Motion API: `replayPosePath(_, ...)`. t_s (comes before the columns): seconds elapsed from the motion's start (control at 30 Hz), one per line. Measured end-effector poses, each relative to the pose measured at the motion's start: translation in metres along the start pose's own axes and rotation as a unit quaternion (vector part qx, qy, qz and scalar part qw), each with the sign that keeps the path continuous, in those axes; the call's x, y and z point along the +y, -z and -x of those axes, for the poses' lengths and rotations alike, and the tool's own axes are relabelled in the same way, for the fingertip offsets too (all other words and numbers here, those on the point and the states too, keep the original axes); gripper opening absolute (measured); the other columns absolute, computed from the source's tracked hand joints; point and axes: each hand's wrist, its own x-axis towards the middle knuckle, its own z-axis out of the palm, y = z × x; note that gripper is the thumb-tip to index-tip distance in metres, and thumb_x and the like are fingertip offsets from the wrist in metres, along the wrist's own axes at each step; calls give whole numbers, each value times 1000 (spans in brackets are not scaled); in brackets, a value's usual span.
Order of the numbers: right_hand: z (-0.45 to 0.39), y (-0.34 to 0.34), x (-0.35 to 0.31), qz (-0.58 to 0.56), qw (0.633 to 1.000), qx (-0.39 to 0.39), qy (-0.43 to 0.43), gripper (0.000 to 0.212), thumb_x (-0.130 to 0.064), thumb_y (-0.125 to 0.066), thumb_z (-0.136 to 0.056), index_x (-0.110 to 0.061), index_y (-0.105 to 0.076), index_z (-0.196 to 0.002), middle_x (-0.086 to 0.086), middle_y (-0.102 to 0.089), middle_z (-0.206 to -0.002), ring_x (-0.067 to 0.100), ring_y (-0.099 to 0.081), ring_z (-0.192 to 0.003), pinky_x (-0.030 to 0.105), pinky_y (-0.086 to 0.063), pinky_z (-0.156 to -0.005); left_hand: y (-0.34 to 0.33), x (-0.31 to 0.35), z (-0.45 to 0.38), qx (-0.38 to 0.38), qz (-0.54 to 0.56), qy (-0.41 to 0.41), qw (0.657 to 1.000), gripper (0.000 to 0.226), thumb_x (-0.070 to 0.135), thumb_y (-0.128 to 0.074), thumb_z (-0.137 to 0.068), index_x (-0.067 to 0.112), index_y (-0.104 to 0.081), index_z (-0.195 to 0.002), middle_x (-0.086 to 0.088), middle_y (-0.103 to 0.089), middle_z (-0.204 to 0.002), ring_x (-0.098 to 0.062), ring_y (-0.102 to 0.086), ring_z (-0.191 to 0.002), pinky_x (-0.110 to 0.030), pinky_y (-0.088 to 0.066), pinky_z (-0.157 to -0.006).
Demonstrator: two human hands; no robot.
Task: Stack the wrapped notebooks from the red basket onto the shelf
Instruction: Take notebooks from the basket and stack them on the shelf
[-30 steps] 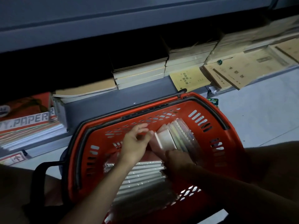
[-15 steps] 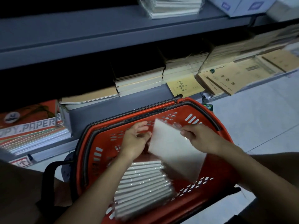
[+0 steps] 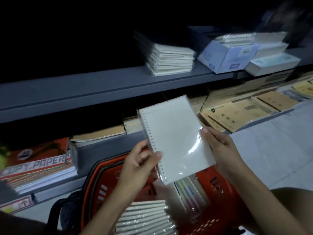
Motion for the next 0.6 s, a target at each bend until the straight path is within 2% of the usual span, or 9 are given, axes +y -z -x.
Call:
replayPosePath(0.07,0,-6,-9,-47,998,30,17,29,-21,-52,-102,-21,-80,-96,6,-78,-104,26,-73,-101,43,-56,-91,-3,18,6,-29,29,-2,999,48,14,-67,-85,24,-54,-129,-11,-76,-106,-42,-71,-81,-37,-60,-51)
replayPosePath(0.13,-1,-9,-18,-72,995,51,41,24,-24,-55,-100,-21,-79,-101,6,-77,-107,25,-72,-101,42,-57,-90,-6,30,8,-51,45,-18,998,54,12,-65,-87,26,-48,-137,-11,-75,-113,-49,-67,-71,-33,-58,-43)
replayPosePath(0.23,-7,-10,-28,-83,989,81,89,16,-22,-63,-95,-22,-74,-107,3,-76,-109,28,-70,-104,39,-56,-84,-12,45,2,-13,46,-66,997,52,10,-63,-87,28,-53,-135,0,-76,-112,-31,-68,-50,-29,-56,-42)
replayPosePath(0.3,-13,-8,-34,-86,989,69,99,19,-15,-66,-91,-22,-71,-108,4,-75,-109,33,-69,-106,40,-56,-82,-16,54,-7,24,62,-81,995,48,13,-65,-83,29,-58,-127,4,-77,-110,-22,-70,-51,-30,-58,-44)
replayPosePath(0.43,-18,-7,-41,-49,990,-38,124,44,-4,-58,-94,-31,-66,-128,2,-73,-119,23,-73,-104,35,-60,-77,-14,66,-25,73,49,-117,989,55,15,-67,-85,18,-56,-138,4,-73,-120,-23,-75,-64,-39,-62,-54)
replayPosePath(0.53,-22,-10,-42,-41,988,-36,147,45,-12,-59,-93,-31,-61,-133,0,-71,-124,20,-71,-109,39,-60,-84,-16,75,-34,89,40,-135,986,51,16,-67,-84,19,-60,-135,9,-75,-115,-24,-72,-56,-40,-61,-55)
replayPosePath(0.6,-31,-12,-46,-47,986,-13,159,42,-16,-60,-90,-29,-63,-130,-2,-72,-122,18,-72,-107,33,-60,-80,-20,83,-44,89,45,-139,985,49,15,-66,-84,20,-62,-133,9,-76,-110,-17,-69,-53,-40,-61,-55)
